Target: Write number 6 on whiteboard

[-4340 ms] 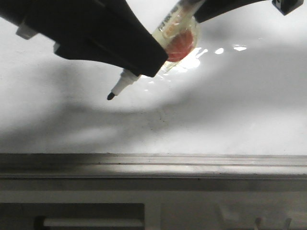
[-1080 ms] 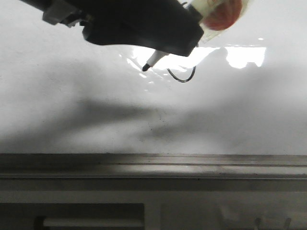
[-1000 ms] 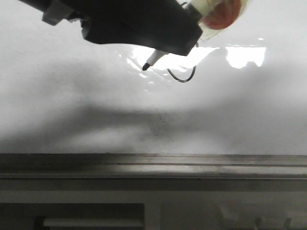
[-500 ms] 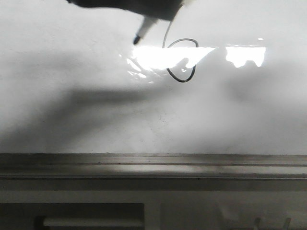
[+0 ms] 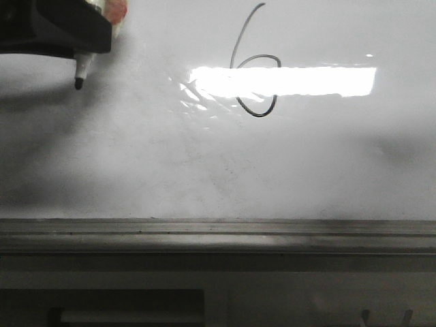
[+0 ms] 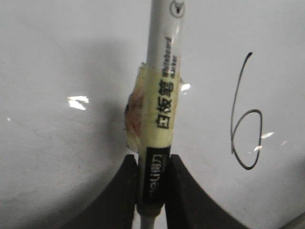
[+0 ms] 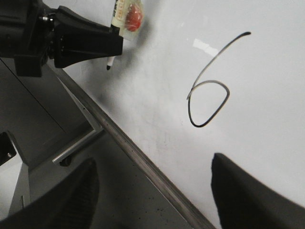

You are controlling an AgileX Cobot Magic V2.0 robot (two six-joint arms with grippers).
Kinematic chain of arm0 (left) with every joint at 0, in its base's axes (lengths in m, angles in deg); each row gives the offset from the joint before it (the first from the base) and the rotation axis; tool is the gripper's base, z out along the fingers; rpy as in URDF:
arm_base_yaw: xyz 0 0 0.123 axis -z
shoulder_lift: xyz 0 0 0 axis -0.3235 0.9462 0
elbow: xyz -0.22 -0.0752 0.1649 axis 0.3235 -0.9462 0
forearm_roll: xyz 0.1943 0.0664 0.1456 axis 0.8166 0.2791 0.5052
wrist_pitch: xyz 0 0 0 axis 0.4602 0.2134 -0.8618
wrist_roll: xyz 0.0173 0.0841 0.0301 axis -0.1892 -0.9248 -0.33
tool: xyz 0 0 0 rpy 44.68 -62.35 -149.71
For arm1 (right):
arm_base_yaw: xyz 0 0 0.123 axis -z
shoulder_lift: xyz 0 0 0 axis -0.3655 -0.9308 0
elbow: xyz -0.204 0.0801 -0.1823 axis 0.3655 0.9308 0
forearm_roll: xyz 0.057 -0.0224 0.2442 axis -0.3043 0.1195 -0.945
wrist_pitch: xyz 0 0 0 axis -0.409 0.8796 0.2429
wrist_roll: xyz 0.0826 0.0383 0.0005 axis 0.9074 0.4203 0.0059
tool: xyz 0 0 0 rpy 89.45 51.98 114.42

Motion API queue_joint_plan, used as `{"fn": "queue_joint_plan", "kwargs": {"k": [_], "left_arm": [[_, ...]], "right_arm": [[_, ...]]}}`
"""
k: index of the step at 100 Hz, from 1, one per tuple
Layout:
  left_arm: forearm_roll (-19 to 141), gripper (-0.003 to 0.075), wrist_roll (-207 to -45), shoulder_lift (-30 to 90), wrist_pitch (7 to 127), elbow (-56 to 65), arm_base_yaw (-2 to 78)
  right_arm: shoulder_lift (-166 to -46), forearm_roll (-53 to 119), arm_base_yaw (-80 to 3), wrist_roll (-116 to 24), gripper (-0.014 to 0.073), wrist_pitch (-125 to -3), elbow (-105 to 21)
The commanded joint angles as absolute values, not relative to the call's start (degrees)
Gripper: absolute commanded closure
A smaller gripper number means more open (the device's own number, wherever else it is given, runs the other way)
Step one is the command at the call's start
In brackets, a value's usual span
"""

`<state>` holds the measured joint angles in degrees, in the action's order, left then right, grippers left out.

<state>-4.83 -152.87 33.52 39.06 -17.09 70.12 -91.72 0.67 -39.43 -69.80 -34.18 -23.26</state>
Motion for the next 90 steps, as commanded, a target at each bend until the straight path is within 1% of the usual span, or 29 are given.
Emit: {"fn": "queue_joint_plan", "kwargs": {"k": [1,16,33,40,44,49,51,53,54,58,59,61,62,66,71,73,78,90], "left_arm": [[-4.30,0.0741,-152.47,34.77,38.10,-14.78,69.26],[-4.41,0.0741,-152.47,37.36,40.30,-13.38,67.44],[-4.66,0.0738,-152.47,37.73,40.47,-13.32,66.57],[-4.66,0.0721,-152.47,37.73,40.71,-13.32,66.57],[-4.66,0.0687,-152.47,37.73,41.00,-13.32,66.57],[-4.66,0.0619,-152.47,37.73,41.68,-13.32,66.57],[-4.66,0.0580,-152.47,37.73,41.98,-13.32,66.57],[-4.66,0.0523,-152.47,37.73,42.25,-13.32,66.57],[-4.66,0.0523,-152.47,37.73,42.23,-13.32,66.57],[-4.66,0.0428,-152.47,37.73,42.60,-13.32,66.57],[-4.66,0.0394,-152.47,37.73,42.60,-13.32,66.57],[-4.66,0.0360,-152.47,37.73,42.60,-13.32,66.57],[-4.66,0.0328,-152.47,37.59,42.60,-13.32,66.57],[-4.47,0.0237,-152.64,37.45,42.60,-13.32,66.57],[-3.78,0.0159,-153.08,36.78,42.09,-13.32,66.57],[-3.51,0.0138,-153.06,36.39,41.85,-13.32,66.57],[-1.70,0.0117,-153.46,35.24,41.52,-13.32,66.57],[-0.87,0.0122,-158.33,30.38,40.89,-13.32,66.57]], "right_arm": [[-91.42,-1.28,-39.42,-70.17,0.0157,-37.18,-24.34],[-91.42,-1.60,-39.42,-70.17,0.0157,-37.57,-24.34],[-91.42,-1.60,-39.42,-70.17,0.0157,-37.57,-24.34],[-91.42,-1.60,-39.42,-70.17,0.0157,-37.61,-24.34],[-91.42,-1.60,-39.42,-70.17,0.0157,-37.61,-24.34],[-91.42,-1.60,-39.42,-70.17,0.0157,-37.61,-24.34],[-91.42,-1.60,-39.42,-70.17,0.0157,-37.61,-24.34],[-91.42,-1.60,-39.42,-70.17,0.0157,-37.61,-24.34],[-91.42,-1.60,-39.42,-70.17,0.0157,-37.61,-24.34],[-91.42,-1.60,-39.42,-70.17,0.0157,-37.61,-24.34],[-91.42,-1.60,-39.42,-70.17,0.0157,-37.61,-24.34],[-91.42,-1.60,-39.42,-70.17,0.0157,-37.61,-24.34],[-91.42,-1.60,-39.42,-70.17,0.0157,-37.61,-24.34],[-91.42,-1.60,-39.42,-70.17,0.0157,-37.61,-24.34],[-91.42,-1.60,-39.42,-70.17,0.0157,-37.61,-24.34],[-91.42,-1.80,-39.42,-70.08,0.0157,-37.78,-24.34],[-91.31,-2.60,-39.42,-70.08,0.0157,-38.60,-24.34],[-89.31,-4.48,-39.42,-70.08,0.0157,-40.66,-24.68]]}}
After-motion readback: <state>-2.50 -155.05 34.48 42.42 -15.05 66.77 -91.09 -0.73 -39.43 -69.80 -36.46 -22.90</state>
